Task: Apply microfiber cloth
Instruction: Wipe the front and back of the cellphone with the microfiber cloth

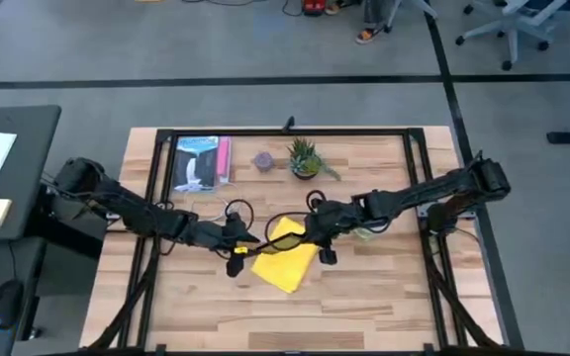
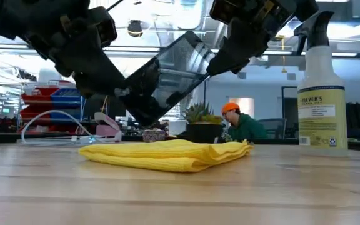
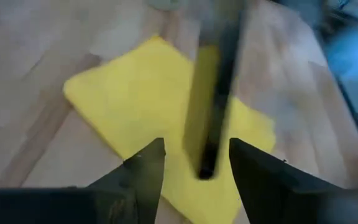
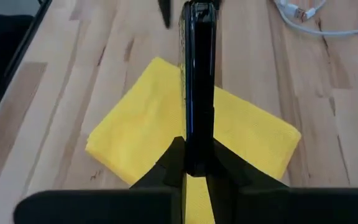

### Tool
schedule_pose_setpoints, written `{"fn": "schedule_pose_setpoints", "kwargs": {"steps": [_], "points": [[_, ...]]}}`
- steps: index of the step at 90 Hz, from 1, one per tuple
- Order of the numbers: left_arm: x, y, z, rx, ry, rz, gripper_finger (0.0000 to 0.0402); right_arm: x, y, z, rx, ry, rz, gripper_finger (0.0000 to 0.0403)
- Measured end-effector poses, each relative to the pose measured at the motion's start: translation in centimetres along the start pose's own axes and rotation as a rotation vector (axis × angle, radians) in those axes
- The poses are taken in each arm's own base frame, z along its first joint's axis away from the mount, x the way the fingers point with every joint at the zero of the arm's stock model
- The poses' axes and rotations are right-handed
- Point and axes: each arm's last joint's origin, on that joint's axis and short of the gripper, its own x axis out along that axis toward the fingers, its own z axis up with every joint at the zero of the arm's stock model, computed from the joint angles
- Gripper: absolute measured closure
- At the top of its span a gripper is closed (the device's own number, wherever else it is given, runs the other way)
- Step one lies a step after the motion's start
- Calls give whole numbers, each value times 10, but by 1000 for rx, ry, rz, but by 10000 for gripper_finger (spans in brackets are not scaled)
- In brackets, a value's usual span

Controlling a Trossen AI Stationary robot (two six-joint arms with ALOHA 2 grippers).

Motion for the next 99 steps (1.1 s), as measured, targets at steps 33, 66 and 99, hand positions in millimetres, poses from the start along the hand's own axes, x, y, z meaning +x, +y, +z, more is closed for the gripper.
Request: {"fn": "schedule_pose_setpoints", "kwargs": {"steps": [33,66,99], "points": [[1,4,4,1,-31,13,243,0,0,1,7,-7,1,381],[3,6,5,-22,-39,-6,267,0,0,2,10,-19,-7,381],[15,4,-3,-25,-22,1,269,0,0,3,9,-30,-12,381]]}}
